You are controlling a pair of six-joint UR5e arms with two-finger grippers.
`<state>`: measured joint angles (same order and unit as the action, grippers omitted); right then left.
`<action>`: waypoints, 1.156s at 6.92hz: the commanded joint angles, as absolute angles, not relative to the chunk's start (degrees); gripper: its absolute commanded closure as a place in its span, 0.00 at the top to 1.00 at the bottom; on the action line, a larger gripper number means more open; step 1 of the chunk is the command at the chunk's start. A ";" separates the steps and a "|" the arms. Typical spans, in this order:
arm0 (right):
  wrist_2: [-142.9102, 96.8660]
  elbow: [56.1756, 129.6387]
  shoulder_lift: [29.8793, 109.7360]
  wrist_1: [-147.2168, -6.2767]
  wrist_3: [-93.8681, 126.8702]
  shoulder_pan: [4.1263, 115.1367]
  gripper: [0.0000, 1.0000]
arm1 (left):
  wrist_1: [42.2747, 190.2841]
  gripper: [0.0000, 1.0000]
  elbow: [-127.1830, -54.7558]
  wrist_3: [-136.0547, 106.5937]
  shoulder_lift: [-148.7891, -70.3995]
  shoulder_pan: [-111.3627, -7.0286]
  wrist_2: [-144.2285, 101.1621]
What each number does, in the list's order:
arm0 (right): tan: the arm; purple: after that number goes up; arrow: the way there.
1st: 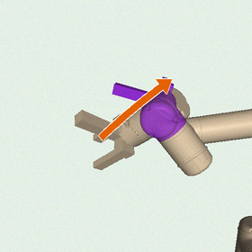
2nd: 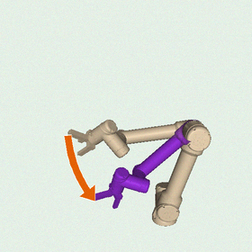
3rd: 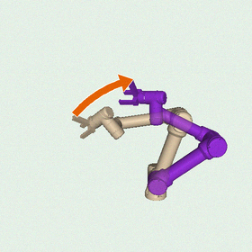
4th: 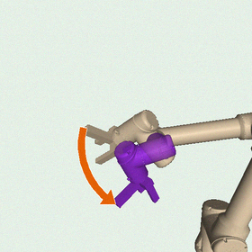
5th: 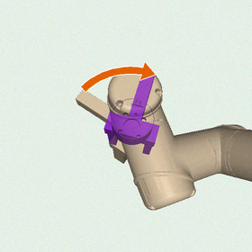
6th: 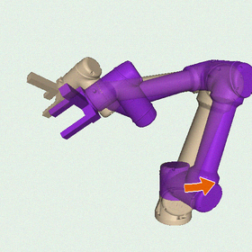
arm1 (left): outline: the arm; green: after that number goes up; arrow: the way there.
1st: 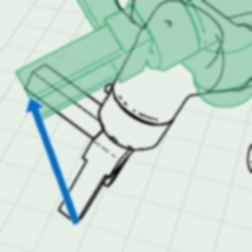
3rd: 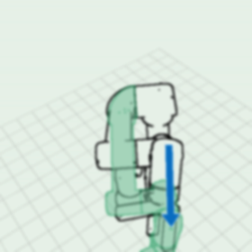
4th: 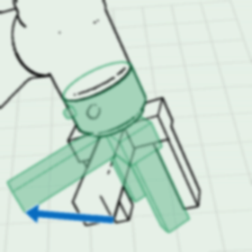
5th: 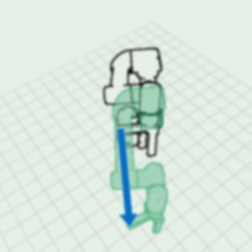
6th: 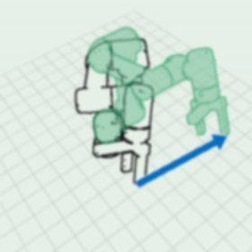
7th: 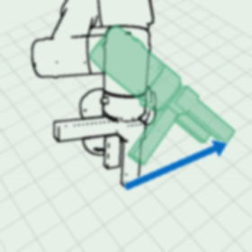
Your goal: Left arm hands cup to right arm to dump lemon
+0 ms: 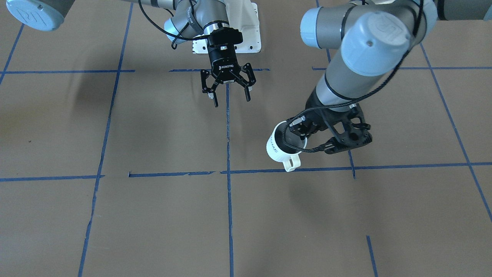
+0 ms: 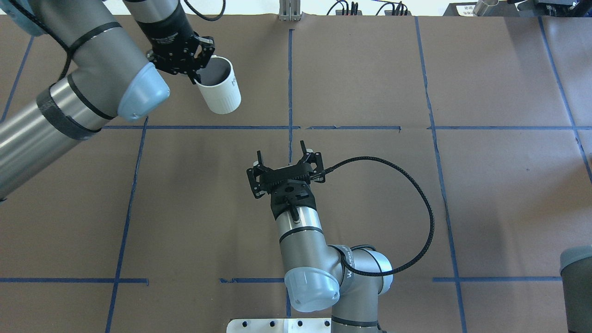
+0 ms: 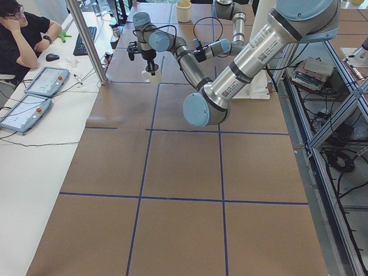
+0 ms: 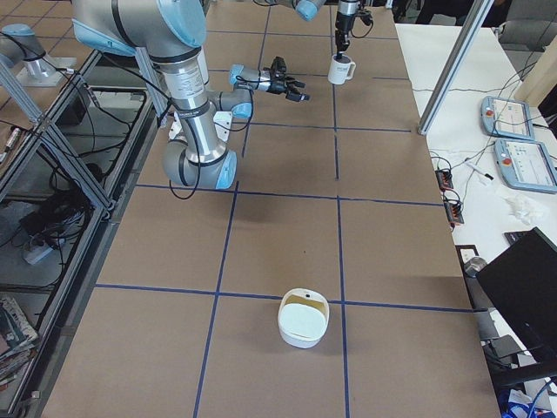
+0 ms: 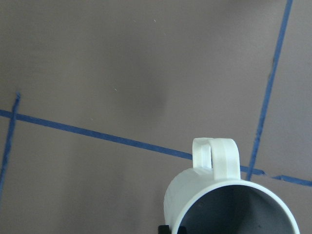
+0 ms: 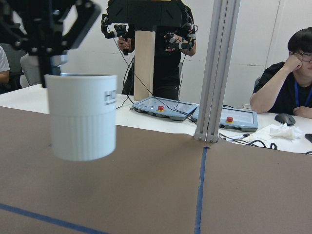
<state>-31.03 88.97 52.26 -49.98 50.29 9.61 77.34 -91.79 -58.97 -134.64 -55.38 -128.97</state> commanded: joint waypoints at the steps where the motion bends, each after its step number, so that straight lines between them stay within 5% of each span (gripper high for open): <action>1: -37.40 91.05 52.56 -49.92 48.26 14.74 0.99 | 77.08 0.00 -95.77 -48.82 -126.43 -59.75 -129.02; 5: -50.16 96.59 59.92 -47.48 44.21 25.64 0.99 | 80.83 0.00 -106.77 -27.01 -103.86 -63.72 -129.02; 8: -58.27 96.50 63.11 -41.48 44.21 30.15 0.99 | 93.42 0.00 -106.17 -29.42 -92.31 -63.63 -129.20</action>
<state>-56.65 96.52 62.62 -42.45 44.23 29.16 90.39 -106.33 -27.93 -95.85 -63.68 -129.13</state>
